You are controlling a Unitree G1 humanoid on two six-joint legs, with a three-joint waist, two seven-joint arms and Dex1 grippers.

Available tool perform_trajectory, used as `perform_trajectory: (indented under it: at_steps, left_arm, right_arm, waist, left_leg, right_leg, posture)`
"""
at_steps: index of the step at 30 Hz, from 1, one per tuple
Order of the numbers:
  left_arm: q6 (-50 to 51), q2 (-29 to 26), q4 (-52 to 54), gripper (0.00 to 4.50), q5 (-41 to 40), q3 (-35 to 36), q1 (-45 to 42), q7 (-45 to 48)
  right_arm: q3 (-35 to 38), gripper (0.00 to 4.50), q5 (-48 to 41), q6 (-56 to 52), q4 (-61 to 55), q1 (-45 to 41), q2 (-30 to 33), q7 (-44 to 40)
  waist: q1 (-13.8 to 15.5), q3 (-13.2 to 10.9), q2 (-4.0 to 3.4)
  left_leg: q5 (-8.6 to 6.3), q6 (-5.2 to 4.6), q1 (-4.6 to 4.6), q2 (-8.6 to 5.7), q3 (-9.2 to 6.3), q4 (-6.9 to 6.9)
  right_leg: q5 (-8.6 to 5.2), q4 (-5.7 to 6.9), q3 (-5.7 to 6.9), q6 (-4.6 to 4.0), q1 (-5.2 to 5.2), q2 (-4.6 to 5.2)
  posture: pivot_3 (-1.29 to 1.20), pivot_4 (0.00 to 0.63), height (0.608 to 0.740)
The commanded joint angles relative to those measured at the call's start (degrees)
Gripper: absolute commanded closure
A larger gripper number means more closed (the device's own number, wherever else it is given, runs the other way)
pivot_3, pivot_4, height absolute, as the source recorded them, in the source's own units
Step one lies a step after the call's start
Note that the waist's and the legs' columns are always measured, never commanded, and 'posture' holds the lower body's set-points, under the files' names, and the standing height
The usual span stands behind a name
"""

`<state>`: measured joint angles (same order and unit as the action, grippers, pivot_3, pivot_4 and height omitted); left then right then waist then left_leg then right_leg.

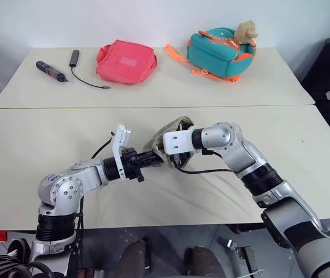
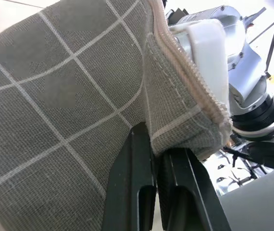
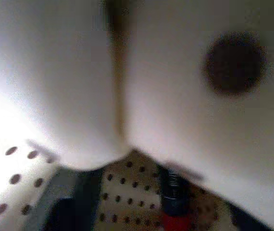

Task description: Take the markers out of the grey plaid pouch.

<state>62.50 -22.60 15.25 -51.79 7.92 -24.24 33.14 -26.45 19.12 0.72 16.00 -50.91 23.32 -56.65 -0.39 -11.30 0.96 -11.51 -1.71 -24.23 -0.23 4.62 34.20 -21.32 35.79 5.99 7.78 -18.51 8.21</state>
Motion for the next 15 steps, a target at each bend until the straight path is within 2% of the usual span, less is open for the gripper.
perform_trajectory:
  at_steps: [1,5,6,10,15]
  left_arm:
    - [-2.1,-0.6,3.3,4.5,-2.6,1.3,-0.3,2.3]
    - [-5.0,-3.1,0.6,4.5,0.4,2.8,-0.1,2.4]
    - [-6.9,-3.6,-0.2,4.5,2.1,2.7,0.1,2.2]
    - [-9.1,-3.7,-3.7,4.5,2.4,4.7,0.0,1.5]
    - [-12.6,-4.2,-6.0,4.5,5.0,3.7,-0.1,2.3]
  right_arm:
    - [0.4,2.52,0.5,0.1,-0.8,0.3,1.7,-0.4]
    - [2.7,3.85,-2.1,-0.3,-4.0,-0.1,4.1,-2.5]
    - [3.7,3.96,-4.0,-1.4,-5.2,0.3,3.9,-3.1]
    - [6.0,3.95,-8.6,-5.1,-8.7,1.6,3.5,-4.4]
    - [8.1,3.95,-12.6,-8.7,-12.9,1.9,5.7,-7.2]
  waist:
    - [0.0,0.0,0.0]
    - [0.1,0.0,0.0]
    - [0.1,0.0,0.0]
    - [0.1,0.0,0.0]
    - [0.2,0.0,0.0]
  left_leg:
    - [0.0,0.0,0.0,0.0,0.0,0.0]
    - [-0.01,0.01,0.0,0.0,0.0,0.0]
    - [-0.01,0.01,0.0,0.0,0.0,-0.01]
    - [-0.01,0.02,0.0,0.01,0.0,-0.03]
    - [-0.02,0.02,-0.02,0.0,0.01,-0.04]
  right_leg:
    - [0.0,0.01,0.0,0.0,-0.01,0.0]
    - [0.0,-0.01,0.0,0.0,-0.01,0.0]
    - [0.0,-0.03,0.0,0.0,-0.01,0.0]
    - [0.0,-0.03,0.01,0.0,0.0,0.0]
    - [0.0,-0.04,0.01,0.0,-0.03,0.01]
  posture:
    - [0.0,0.15,0.74]
    - [0.0,0.15,0.74]
    - [0.0,0.15,0.74]
    - [0.0,0.15,0.74]
    - [0.0,0.15,0.74]
